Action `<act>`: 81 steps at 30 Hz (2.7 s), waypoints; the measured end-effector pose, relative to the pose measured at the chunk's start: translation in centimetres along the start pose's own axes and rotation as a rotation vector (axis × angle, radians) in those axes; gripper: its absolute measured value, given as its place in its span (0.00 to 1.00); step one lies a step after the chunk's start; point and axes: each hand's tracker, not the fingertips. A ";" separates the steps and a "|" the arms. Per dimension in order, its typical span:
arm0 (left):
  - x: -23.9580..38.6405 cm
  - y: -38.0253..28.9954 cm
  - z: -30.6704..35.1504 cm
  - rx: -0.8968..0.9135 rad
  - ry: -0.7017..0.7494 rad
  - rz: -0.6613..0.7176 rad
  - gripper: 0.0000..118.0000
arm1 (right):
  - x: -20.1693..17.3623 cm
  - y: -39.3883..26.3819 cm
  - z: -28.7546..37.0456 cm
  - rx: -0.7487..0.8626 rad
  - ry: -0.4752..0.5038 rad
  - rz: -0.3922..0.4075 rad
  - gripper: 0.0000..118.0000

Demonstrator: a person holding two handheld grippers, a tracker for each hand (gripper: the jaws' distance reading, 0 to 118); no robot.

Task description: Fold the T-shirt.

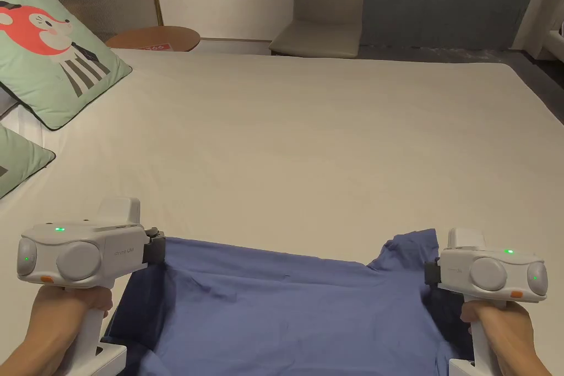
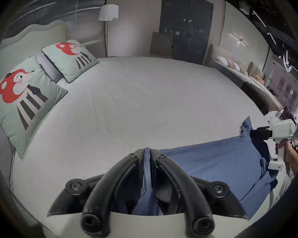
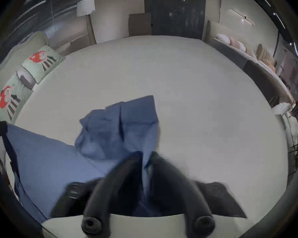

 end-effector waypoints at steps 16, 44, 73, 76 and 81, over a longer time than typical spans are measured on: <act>-1.6 -5.0 7.3 0.059 0.030 0.100 0.03 | -0.1 -5.1 18.8 0.318 0.136 -0.009 0.04; -1.9 -21.7 10.0 -0.128 0.079 0.100 0.03 | -0.5 -23.1 18.9 0.153 -0.025 -0.034 0.04; 10.1 -10.3 22.0 0.736 0.045 -0.027 0.64 | -10.4 -12.2 31.3 0.823 -0.074 0.080 0.75; 10.1 -10.3 21.8 0.728 0.028 -0.031 0.00 | -10.8 -12.3 31.3 0.840 -0.085 0.084 0.18; 9.1 -10.5 21.1 0.703 0.010 0.003 0.00 | -10.2 -12.0 30.2 0.835 -0.091 0.083 0.00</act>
